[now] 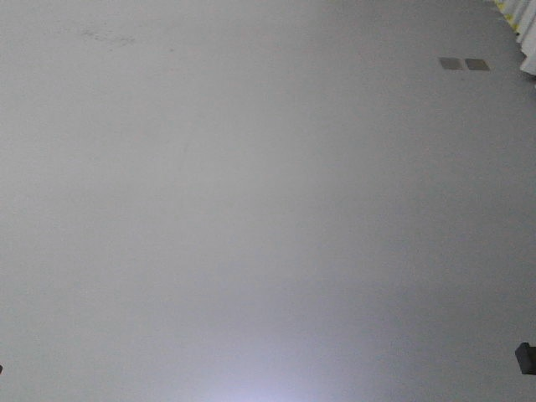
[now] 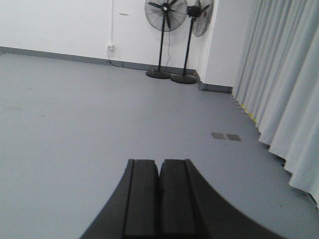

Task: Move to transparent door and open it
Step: 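Drive the base and turn toward the glass sliding door on the wooden platform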

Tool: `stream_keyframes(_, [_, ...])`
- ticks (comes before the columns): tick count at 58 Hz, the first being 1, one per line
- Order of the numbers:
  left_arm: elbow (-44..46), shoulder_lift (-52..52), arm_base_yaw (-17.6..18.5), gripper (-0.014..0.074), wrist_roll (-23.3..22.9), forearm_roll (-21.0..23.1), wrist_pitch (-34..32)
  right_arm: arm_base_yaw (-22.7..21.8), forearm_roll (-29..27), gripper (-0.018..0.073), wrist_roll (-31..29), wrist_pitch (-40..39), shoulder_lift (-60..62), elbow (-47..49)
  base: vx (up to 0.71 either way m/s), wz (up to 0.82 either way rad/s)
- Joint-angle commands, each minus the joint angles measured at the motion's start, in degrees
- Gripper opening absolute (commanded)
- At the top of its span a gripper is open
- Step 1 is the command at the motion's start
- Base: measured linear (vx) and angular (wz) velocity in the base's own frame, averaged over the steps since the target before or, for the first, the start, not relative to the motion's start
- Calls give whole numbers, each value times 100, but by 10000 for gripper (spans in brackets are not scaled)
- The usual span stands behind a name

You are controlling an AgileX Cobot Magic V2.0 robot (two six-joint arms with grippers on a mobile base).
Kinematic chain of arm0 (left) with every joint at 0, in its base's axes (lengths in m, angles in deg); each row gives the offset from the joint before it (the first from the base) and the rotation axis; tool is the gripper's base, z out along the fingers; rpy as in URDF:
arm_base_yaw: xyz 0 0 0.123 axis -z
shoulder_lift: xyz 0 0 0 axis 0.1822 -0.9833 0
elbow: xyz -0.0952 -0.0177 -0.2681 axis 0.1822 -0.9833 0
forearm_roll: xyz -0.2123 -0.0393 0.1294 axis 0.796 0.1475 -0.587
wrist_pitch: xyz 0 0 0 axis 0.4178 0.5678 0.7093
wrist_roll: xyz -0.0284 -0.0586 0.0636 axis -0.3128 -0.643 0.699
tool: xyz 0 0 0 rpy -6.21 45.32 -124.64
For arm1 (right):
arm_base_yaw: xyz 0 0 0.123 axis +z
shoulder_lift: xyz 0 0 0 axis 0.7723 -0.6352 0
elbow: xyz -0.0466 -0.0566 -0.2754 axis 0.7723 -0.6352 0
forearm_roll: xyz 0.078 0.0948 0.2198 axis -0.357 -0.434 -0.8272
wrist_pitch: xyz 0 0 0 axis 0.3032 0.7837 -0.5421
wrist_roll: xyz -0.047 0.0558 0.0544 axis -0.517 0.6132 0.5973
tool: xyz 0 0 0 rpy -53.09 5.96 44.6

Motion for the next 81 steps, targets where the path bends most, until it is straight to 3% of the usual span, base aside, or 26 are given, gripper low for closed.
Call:
stream_keyframes(1, [-172, 73, 0, -6, -32, 55, -444, -23, 7, -8, -10, -471, 85, -80, 37, 24])
stream_keyframes(81, [-172, 73, 0, -6, -32, 55, -444, -23, 7, -8, -10, -471, 85, -80, 49, 19])
